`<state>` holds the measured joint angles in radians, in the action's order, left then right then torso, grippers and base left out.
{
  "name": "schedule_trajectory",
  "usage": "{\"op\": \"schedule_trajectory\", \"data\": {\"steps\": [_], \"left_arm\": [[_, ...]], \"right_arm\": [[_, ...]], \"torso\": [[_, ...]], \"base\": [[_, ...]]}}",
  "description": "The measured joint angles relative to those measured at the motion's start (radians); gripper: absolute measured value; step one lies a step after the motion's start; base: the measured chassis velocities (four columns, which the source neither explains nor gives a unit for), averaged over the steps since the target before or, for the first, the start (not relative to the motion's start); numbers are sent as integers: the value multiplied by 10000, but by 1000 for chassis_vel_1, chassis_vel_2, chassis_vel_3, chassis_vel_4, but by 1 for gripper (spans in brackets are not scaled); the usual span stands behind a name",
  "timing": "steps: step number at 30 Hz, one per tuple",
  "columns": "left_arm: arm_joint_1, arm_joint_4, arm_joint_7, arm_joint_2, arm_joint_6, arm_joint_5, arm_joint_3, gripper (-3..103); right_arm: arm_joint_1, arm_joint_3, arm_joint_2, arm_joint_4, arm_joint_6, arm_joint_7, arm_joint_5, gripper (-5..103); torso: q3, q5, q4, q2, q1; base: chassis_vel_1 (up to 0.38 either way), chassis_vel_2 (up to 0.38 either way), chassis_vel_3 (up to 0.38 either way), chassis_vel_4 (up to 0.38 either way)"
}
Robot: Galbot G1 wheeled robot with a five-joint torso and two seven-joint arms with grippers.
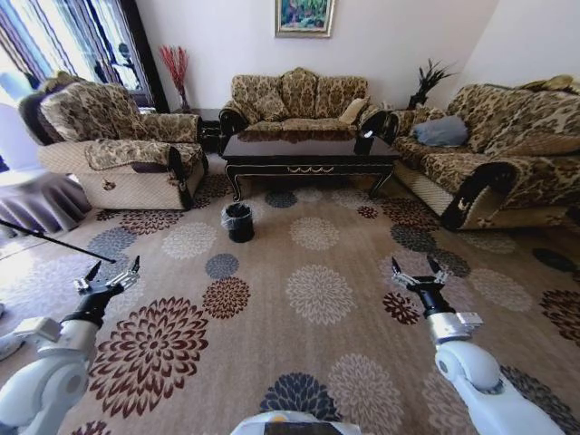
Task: Move to the front of the table and pick up the trash from the floor, then place it into the trash bin.
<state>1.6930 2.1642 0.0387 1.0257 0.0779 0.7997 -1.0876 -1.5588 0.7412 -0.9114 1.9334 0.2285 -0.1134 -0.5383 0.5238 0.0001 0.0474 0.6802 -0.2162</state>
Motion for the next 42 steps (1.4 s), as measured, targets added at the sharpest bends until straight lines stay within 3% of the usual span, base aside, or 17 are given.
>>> {"op": "schedule_trajectory", "data": {"steps": [13, 23, 42], "left_arm": [[-139, -280, -2, -111, 23, -26, -3, 100], [-384, -623, -23, -275, 51, 17, 63, 100], [-539, -729, -36, -362, 102, 88, 109, 100]], "right_arm": [[-213, 361, 162, 368, -1245, -298, 124, 100], [-105, 411, 278, 318, -986, 399, -186, 100], [112, 457, 349, 87, -952, 407, -303, 100]], "torso": [[326, 0, -1, 552, -230], [587, -1, -1, 1004, -419], [1058, 0, -1, 1819, -762]], "base": [[0, 0, 0, 0], [0, 0, 0, 0], [0, 0, 0, 0]]}}
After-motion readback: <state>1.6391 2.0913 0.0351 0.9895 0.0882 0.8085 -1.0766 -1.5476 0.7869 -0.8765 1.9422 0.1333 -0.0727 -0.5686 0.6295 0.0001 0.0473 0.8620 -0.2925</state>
